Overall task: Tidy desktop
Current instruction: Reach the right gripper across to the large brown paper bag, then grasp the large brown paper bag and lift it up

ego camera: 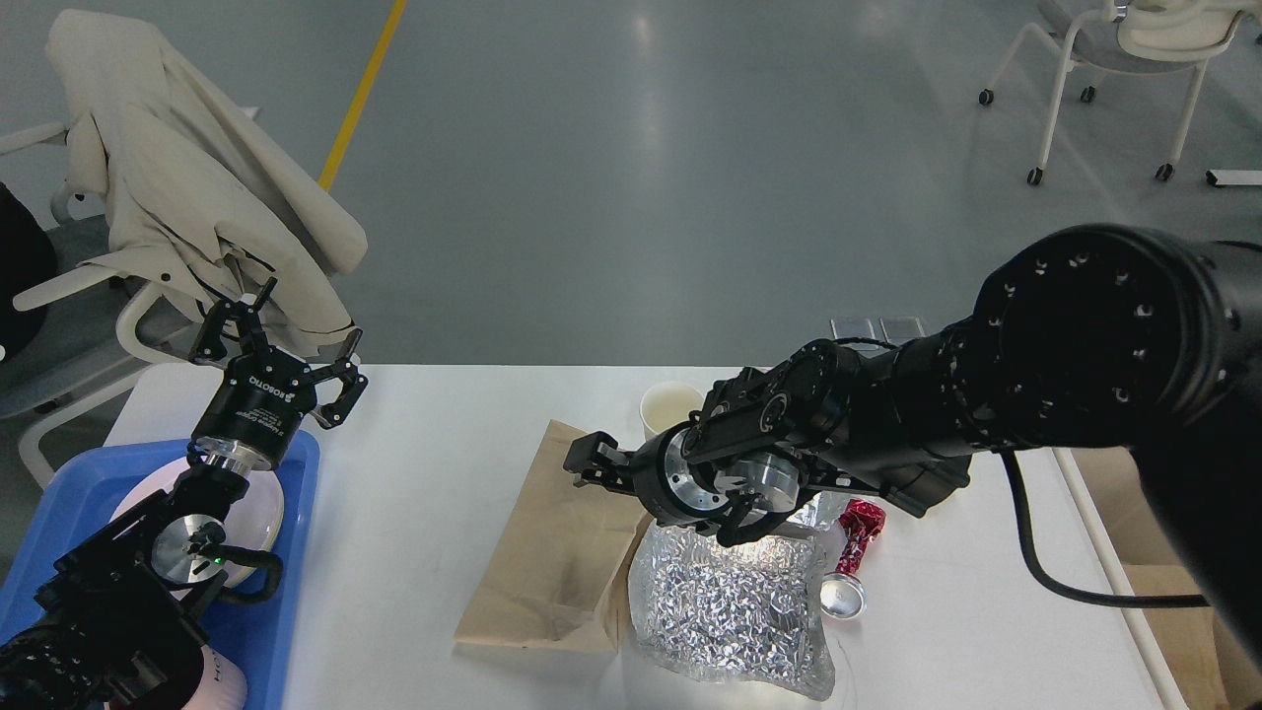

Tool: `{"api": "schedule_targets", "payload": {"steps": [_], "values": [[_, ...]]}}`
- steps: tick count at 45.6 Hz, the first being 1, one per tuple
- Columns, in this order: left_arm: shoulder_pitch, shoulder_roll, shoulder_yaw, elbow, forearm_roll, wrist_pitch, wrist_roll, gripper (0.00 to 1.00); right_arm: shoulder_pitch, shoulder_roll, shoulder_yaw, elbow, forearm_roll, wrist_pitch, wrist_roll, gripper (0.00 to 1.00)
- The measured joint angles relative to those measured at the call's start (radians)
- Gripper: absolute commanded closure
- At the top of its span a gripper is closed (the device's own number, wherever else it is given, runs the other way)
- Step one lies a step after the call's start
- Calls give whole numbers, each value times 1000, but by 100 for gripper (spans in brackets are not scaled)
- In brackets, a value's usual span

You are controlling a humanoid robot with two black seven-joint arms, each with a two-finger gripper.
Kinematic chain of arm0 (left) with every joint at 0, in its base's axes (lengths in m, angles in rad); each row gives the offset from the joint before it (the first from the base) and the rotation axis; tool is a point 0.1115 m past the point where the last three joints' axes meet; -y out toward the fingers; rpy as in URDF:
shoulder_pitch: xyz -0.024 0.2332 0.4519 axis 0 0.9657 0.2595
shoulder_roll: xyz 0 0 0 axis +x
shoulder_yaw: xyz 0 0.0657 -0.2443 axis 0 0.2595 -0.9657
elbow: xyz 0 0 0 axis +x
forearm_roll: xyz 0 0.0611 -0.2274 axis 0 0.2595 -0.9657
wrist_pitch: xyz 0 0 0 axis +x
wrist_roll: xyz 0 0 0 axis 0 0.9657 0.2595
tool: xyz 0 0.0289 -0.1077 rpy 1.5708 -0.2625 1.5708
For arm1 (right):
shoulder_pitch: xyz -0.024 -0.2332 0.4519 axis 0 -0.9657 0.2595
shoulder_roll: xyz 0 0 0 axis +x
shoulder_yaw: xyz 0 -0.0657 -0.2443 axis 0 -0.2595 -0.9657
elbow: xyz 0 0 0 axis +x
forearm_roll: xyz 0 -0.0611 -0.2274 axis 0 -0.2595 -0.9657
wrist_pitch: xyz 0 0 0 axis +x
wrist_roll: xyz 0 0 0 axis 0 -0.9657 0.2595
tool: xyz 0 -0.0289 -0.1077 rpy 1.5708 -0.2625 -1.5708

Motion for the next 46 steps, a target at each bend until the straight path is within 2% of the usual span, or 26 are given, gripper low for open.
{"api": "schedule_targets", "payload": {"steps": [15, 18, 20, 23, 25, 29, 35, 37, 40, 46], "values": [[0, 0, 0, 0, 0, 0, 0, 0, -123, 0, 56, -11, -5, -28, 1, 0], [0, 0, 0, 0, 0, 0, 0, 0, -138, -1, 67, -16, -5, -43, 3, 4], [0, 0, 0, 0, 0, 0, 1, 0, -147, -1, 71, -18, -5, -51, 4, 10], [0, 0, 0, 0, 0, 0, 2, 0, -161, -2, 78, -20, -6, -60, 7, 25], [0, 0, 0, 0, 0, 0, 2, 0, -171, -3, 83, -21, -6, -66, 8, 33], [0, 0, -1, 0, 0, 0, 2, 0, -188, -4, 89, -28, -12, -76, 10, 56], [0, 0, -1, 0, 0, 0, 2, 0, -213, -6, 91, -43, -21, -82, 11, 73], [0, 0, -1, 0, 0, 0, 2, 0, -221, -6, 93, -51, -25, -83, 12, 75], [0, 0, -1, 0, 0, 0, 2, 0, -234, -6, 96, -63, -36, -84, 12, 100], [0, 0, -1, 0, 0, 0, 2, 0, -256, -6, 97, -71, -63, -87, 12, 100]]}}
